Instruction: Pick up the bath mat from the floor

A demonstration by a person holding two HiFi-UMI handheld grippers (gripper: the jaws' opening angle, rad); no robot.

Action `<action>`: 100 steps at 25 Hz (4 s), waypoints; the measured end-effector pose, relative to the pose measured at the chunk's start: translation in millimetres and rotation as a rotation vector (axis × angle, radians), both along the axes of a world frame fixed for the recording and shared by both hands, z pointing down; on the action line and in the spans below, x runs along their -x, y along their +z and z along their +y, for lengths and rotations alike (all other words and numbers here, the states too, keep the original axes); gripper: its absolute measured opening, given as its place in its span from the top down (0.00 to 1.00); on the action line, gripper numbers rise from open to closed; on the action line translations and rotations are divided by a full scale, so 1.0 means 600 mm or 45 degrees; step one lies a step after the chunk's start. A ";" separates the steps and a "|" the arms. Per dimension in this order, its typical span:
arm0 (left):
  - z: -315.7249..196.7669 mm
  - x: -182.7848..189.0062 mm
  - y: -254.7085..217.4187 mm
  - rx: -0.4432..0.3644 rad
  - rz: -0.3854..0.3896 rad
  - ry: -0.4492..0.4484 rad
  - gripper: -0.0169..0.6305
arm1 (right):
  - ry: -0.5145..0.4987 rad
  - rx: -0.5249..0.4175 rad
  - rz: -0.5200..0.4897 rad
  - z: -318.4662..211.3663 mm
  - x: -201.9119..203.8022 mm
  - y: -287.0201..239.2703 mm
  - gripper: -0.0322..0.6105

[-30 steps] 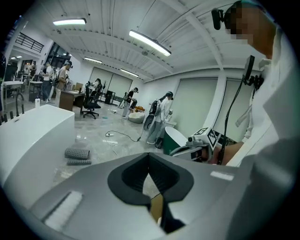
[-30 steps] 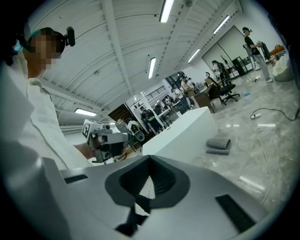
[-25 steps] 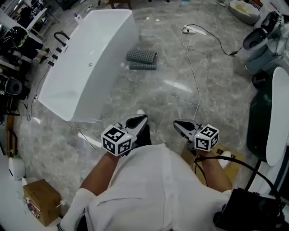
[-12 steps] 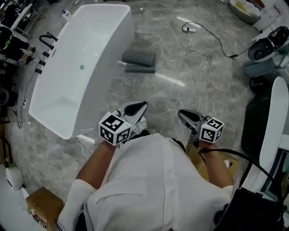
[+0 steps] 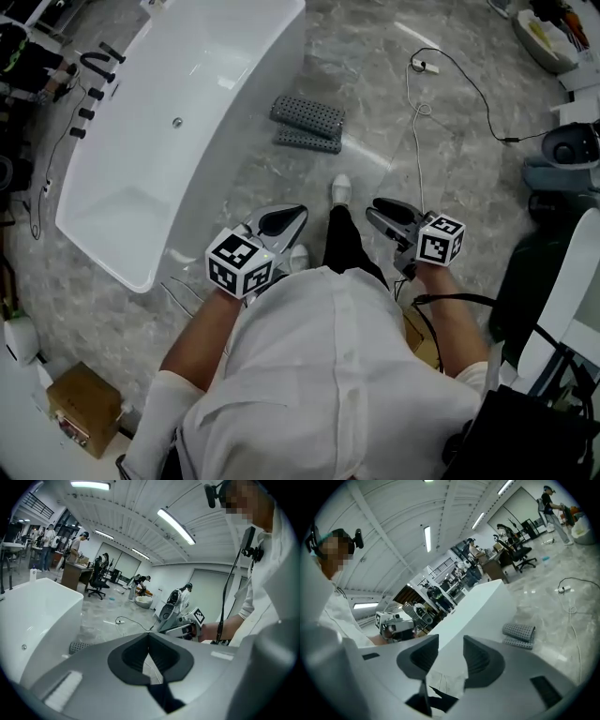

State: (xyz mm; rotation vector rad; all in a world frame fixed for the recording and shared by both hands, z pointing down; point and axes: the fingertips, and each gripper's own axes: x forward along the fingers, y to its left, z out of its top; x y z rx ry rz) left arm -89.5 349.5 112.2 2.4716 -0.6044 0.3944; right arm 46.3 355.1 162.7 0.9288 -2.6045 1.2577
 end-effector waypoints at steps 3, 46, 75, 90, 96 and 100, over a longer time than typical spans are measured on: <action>-0.070 -0.005 0.024 0.021 -0.032 -0.036 0.96 | -0.036 0.058 -0.009 -0.101 -0.016 0.059 0.74; -0.525 -0.156 0.735 0.719 -0.221 -0.225 0.96 | 0.073 0.874 -0.257 -0.771 -0.104 1.350 0.65; -0.516 -0.126 0.477 0.414 -0.094 -0.295 0.96 | -0.058 0.685 -0.167 -0.754 -0.015 0.979 0.93; -0.392 -0.004 0.282 0.206 -0.072 -0.366 0.96 | 0.007 0.466 -0.096 -0.715 -0.017 0.660 0.93; -0.344 0.052 0.168 0.118 -0.024 -0.410 0.96 | 0.033 0.393 -0.100 -0.664 -0.024 0.481 0.93; -0.308 0.094 0.098 0.036 -0.020 -0.444 0.96 | 0.027 0.335 -0.118 -0.616 -0.015 0.344 0.93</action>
